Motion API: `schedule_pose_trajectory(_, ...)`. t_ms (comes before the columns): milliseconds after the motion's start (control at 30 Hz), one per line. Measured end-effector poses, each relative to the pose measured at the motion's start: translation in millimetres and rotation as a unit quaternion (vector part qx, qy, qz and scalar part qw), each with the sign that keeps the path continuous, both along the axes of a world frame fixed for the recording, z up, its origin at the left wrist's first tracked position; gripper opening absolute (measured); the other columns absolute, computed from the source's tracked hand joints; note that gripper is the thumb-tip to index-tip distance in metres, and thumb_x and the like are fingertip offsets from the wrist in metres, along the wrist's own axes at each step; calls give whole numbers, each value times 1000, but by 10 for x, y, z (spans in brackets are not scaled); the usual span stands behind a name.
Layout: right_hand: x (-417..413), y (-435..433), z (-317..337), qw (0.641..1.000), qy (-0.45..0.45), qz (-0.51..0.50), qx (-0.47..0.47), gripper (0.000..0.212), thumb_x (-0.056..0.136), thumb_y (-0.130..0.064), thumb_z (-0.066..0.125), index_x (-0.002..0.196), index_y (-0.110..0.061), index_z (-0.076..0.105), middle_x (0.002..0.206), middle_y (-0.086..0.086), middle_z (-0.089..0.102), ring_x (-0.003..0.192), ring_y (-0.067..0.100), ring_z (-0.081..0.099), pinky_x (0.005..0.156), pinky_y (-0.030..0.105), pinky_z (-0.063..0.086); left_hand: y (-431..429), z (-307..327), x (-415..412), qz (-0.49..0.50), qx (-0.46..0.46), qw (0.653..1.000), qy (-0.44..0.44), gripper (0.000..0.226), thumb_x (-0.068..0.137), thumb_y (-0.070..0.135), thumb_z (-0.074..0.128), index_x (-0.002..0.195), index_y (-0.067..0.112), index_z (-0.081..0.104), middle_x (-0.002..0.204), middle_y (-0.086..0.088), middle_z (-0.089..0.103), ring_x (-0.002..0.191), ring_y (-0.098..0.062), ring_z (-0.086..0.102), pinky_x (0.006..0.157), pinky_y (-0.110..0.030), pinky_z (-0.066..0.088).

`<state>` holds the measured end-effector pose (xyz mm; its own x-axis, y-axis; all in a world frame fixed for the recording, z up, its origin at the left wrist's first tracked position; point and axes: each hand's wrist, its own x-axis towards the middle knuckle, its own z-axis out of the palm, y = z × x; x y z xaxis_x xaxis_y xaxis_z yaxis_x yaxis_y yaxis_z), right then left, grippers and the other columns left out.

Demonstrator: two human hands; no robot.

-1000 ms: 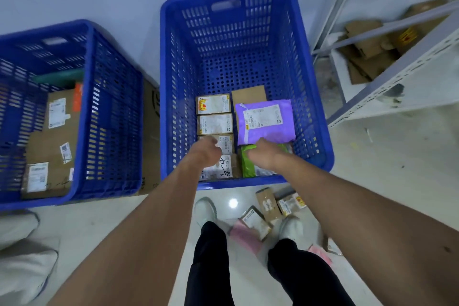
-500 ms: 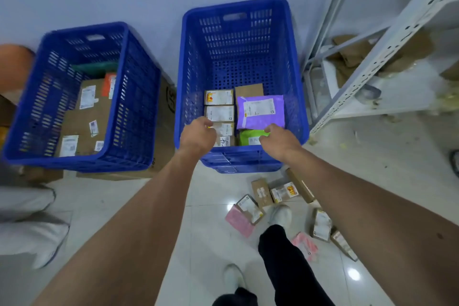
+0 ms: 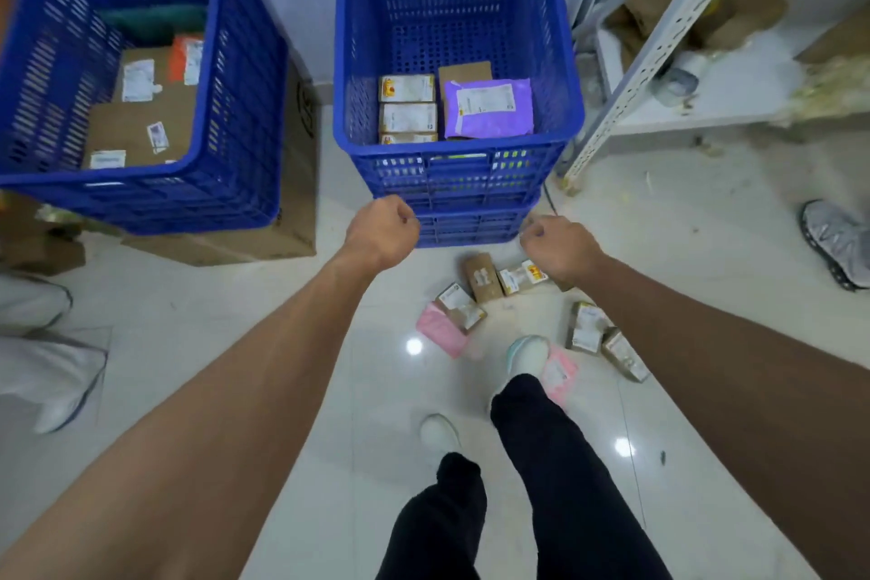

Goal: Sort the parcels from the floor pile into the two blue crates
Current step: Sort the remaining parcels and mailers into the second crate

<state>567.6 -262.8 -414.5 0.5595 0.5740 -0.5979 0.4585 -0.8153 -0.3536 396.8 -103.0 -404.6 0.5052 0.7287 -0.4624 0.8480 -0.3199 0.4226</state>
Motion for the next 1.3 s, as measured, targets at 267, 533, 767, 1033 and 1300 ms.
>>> schedule_pose_trajectory(267, -214, -447, -966, 994, 73, 1, -86, 37, 102, -18, 37, 118, 3, 63, 120, 24, 62, 114, 39, 56, 94, 40, 46, -315, -1147, -253, -18, -111, 993, 38, 34, 97, 27, 53, 129, 20, 61, 134, -5, 63, 122, -27, 57, 103, -34, 45)
schedule_pose_trajectory(533, -210, -716, -2897, 980, 161, -85, -81, 35, 81, -31, 56, 102, -7, 70, 111, 19, 68, 108, 37, 62, 99, 45, 49, -472, -2943, -361, -30, -121, 984, 131, 38, 97, 27, 50, 135, 26, 57, 141, -2, 57, 128, -26, 53, 106, -35, 43)
schedule_pose_trajectory(767, -308, -637, -4658, 953, 254, -155, -50, 36, 68, -38, 57, 90, -12, 66, 93, 11, 66, 88, 29, 61, 75, 38, 45, -643, -4680, -38, -25, -115, 986, 119, 46, 98, 25, 49, 144, 20, 48, 147, -5, 52, 133, -27, 50, 108, -32, 40)
schedule_pose_trajectory(1033, -368, -369, -5905, 886, 332, -323, -10, 32, 97, -44, 51, 99, -12, 56, 95, 7, 60, 93, 28, 67, 88, 37, 53, -606, -5874, 299, 38, -113, 990, 76, 52, 89, 14, 56, 141, 19, 50, 133, -8, 61, 122, -28, 56, 96, -30, 43)
schedule_pose_trajectory(1300, -439, -206, -5877, 797, 422, -429, 56, 65, 100, -63, 30, 138, -13, 50, 136, 17, 59, 118, 36, 60, 109, 47, 42, -484, -5755, 229, 108, -151, 981, 64, 73, 58, 28, 43, 127, 11, 62, 123, -12, 65, 116, -30, 62, 99, -36, 51)
